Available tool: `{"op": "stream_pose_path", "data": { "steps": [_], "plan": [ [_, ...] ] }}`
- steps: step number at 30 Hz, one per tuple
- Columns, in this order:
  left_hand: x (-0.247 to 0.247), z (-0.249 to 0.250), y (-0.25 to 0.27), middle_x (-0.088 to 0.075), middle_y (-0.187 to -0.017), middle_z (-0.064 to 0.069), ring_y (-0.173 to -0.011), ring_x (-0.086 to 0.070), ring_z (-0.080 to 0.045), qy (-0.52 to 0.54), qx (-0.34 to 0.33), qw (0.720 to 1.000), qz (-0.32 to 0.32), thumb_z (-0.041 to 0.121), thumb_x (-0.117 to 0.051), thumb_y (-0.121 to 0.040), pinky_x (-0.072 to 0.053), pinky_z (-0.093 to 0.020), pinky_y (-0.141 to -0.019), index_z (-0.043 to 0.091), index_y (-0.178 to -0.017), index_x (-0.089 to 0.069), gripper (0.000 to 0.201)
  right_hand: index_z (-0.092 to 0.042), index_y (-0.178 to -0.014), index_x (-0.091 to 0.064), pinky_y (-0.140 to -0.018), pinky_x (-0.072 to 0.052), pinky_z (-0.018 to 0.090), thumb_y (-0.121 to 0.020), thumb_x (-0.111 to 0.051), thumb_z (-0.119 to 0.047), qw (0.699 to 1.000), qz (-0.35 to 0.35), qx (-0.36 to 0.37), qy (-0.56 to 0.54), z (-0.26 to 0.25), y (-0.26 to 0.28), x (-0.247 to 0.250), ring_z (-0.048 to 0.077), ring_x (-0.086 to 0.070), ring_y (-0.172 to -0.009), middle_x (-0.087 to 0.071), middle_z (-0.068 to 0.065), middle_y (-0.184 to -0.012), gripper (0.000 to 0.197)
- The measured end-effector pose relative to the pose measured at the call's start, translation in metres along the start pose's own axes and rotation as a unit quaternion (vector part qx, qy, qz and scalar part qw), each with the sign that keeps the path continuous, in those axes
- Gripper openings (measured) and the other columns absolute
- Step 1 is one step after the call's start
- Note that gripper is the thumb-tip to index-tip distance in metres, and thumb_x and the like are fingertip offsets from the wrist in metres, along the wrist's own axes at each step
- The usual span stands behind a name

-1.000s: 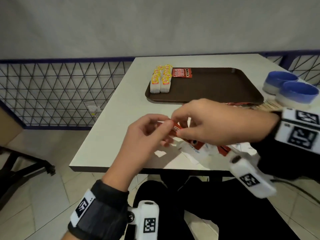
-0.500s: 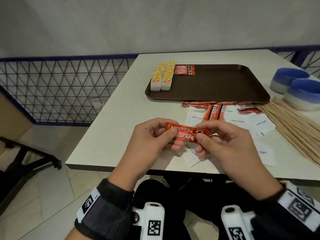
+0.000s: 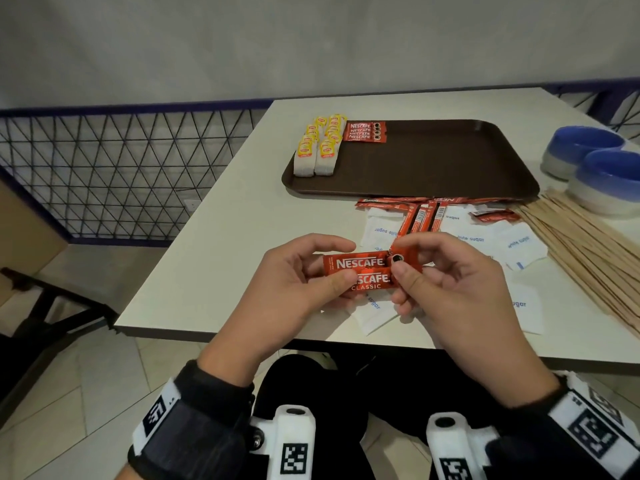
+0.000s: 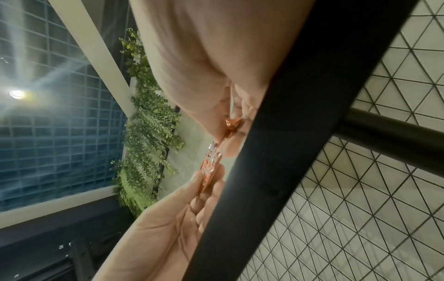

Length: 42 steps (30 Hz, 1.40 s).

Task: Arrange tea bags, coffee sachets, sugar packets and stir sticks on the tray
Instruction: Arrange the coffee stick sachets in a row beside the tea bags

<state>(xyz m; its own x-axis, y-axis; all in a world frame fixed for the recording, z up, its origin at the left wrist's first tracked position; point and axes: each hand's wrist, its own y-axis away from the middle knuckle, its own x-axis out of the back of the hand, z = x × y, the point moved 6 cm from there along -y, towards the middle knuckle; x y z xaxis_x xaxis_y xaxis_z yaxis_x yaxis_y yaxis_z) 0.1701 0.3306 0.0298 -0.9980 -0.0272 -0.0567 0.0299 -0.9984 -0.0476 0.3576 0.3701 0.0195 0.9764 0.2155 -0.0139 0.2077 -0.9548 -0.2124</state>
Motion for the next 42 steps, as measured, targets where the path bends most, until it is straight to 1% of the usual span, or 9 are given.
{"op": "stream_pose_path", "data": {
  "steps": [3,7,10,17,25,29,34,37,42],
  "plan": [
    [0.001,-0.002,0.000,-0.077,-0.097,-0.020,-0.079,-0.075,-0.035,0.014,0.005,1.000,0.008,-0.007,-0.067,-0.087,-0.064,-0.036,-0.074,0.003,-0.118,-0.064,0.033,-0.025,-0.108,-0.073,-0.062,-0.063,0.043,-0.092,-0.072,-0.006,1.000,0.004,0.006,0.009,-0.001,0.002,0.000,0.024,-0.072,-0.068,-0.073,0.000,-0.089,0.024],
    [0.005,-0.002,-0.001,-0.077,-0.095,-0.019,-0.091,-0.075,-0.038,-0.001,0.000,1.000,0.018,-0.006,-0.070,-0.086,-0.063,-0.042,-0.083,0.009,-0.121,-0.064,0.039,-0.024,-0.103,-0.074,-0.074,-0.061,0.028,-0.092,-0.072,-0.011,0.995,0.051,0.082,0.019,-0.010,0.010,0.004,0.014,-0.073,-0.091,-0.075,-0.004,-0.097,0.018],
    [0.006,-0.002,-0.002,-0.078,-0.097,-0.017,-0.096,-0.075,-0.032,-0.010,-0.002,1.000,0.024,-0.004,-0.072,-0.085,-0.062,-0.042,-0.085,0.013,-0.122,-0.064,0.040,-0.022,-0.109,-0.072,-0.079,-0.063,0.032,-0.092,-0.070,-0.013,0.993,0.079,0.089,-0.008,-0.012,0.012,0.010,0.017,-0.073,-0.101,-0.075,-0.003,-0.103,0.019],
    [0.008,-0.003,0.001,-0.075,-0.094,-0.024,-0.094,-0.074,-0.038,-0.024,-0.009,0.999,0.034,-0.006,-0.070,-0.087,-0.062,-0.047,-0.085,0.013,-0.118,-0.068,0.036,-0.028,-0.110,-0.074,-0.078,-0.062,0.024,-0.095,-0.067,-0.013,0.994,0.046,0.094,0.036,-0.010,0.013,0.003,0.010,-0.071,-0.103,-0.074,-0.011,-0.105,0.022],
    [0.010,0.000,0.004,-0.076,-0.100,-0.020,-0.097,-0.073,-0.029,0.009,-0.018,1.000,0.021,0.000,-0.070,-0.086,-0.060,-0.031,-0.079,0.008,-0.116,-0.070,0.032,-0.028,-0.111,-0.075,-0.082,-0.063,0.034,-0.095,-0.068,-0.016,0.996,0.051,0.059,0.030,-0.003,0.011,0.002,0.011,-0.072,-0.106,-0.074,-0.011,-0.108,0.022],
    [0.009,0.002,0.005,-0.075,-0.090,-0.023,-0.085,-0.074,-0.027,0.018,-0.028,0.999,0.041,0.009,-0.070,-0.084,-0.061,-0.031,-0.078,0.007,-0.115,-0.070,0.031,-0.029,-0.111,-0.075,-0.081,-0.062,0.030,-0.094,-0.070,-0.016,0.994,0.042,0.076,0.060,-0.005,0.013,0.001,0.011,-0.072,-0.101,-0.075,-0.012,-0.103,0.022],
    [0.010,0.002,0.005,-0.071,-0.091,-0.032,-0.076,-0.073,-0.025,0.012,-0.035,0.998,0.057,0.003,-0.067,-0.090,-0.061,-0.028,-0.075,0.007,-0.117,-0.068,0.027,-0.031,-0.107,-0.076,-0.083,-0.062,0.035,-0.093,-0.072,-0.017,0.994,0.035,0.070,0.075,-0.002,0.011,0.000,0.011,-0.073,-0.099,-0.075,-0.010,-0.101,0.020],
    [0.010,0.002,0.006,-0.075,-0.090,-0.024,-0.078,-0.075,-0.022,0.009,-0.035,0.997,0.063,0.006,-0.066,-0.091,-0.061,-0.027,-0.075,0.009,-0.117,-0.068,0.026,-0.032,-0.105,-0.076,-0.084,-0.062,0.034,-0.093,-0.072,-0.016,0.995,0.030,0.059,0.068,-0.002,0.010,-0.001,0.009,-0.072,-0.102,-0.076,-0.010,-0.102,0.020],
    [0.012,0.001,0.006,-0.078,-0.090,-0.017,-0.082,-0.076,-0.026,0.011,-0.037,0.997,0.072,0.011,-0.068,-0.089,-0.061,-0.036,-0.082,0.012,-0.116,-0.068,0.027,-0.031,-0.104,-0.074,-0.085,-0.062,0.036,-0.092,-0.073,-0.015,0.998,0.018,0.042,0.041,-0.001,0.009,-0.004,0.012,-0.074,-0.102,-0.077,-0.006,-0.104,0.020]
  ]
}}
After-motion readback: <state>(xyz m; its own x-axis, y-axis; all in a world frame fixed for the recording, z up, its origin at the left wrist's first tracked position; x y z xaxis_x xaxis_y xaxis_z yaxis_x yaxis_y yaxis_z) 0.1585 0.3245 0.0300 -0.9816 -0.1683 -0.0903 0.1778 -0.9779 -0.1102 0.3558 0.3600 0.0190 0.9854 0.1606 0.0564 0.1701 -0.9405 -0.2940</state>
